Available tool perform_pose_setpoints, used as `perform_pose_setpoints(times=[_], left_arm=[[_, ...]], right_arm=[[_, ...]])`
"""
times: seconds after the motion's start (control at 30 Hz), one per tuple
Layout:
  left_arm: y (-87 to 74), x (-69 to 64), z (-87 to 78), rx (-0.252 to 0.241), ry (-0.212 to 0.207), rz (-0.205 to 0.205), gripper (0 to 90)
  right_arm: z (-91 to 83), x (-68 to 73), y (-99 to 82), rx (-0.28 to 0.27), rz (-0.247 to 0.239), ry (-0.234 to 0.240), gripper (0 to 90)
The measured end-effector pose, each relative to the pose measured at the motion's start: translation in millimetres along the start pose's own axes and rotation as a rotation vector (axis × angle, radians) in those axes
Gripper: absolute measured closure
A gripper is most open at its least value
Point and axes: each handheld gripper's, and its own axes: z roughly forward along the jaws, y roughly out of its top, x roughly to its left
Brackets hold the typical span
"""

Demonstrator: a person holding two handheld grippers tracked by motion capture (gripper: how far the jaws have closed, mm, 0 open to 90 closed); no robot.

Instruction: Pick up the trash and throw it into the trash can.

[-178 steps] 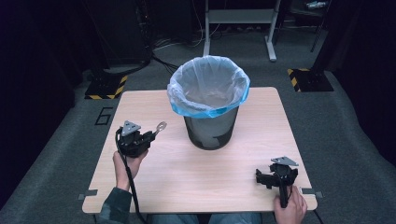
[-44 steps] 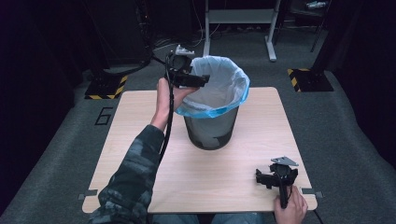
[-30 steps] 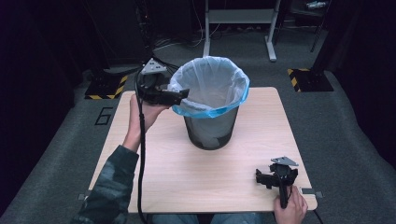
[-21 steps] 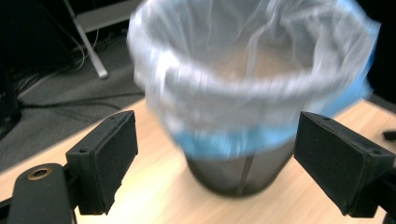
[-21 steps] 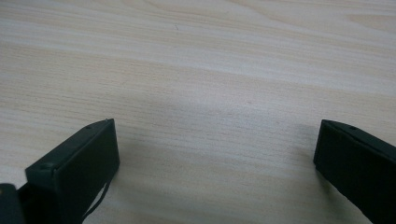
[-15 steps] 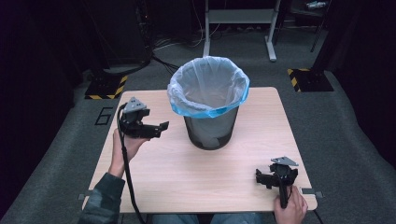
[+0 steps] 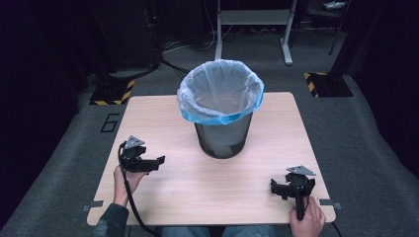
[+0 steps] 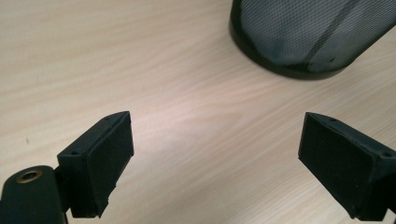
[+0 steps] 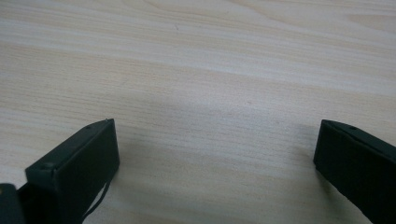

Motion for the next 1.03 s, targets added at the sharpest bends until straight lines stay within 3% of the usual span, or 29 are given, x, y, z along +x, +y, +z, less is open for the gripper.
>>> perform_pose_setpoints(times=[0.33, 0.53, 0.83, 1.03], left_arm=[[-40.5, 16.4, 18.7, 0.055, 0.078, -0.022, 7.9], [-61.3, 19.1, 31.2, 0.070, 0.107, -0.034, 5.1], [-73.8, 20.2, 41.0, 0.105, 0.109, -0.015, 1.0], [-78.7, 18.6, 42.5, 0.071, 0.135, 0.002, 0.1]], right_arm=[[0.0, 0.1, 0.0, 0.000, 0.001, 0.000, 0.0], [0.1, -0.2, -0.1, -0.001, -0.004, 0.000, 0.0], [0.0, 0.1, 0.0, 0.000, 0.001, 0.000, 0.0], [-0.1, 0.1, 0.0, 0.000, 0.001, -0.001, 0.0]])
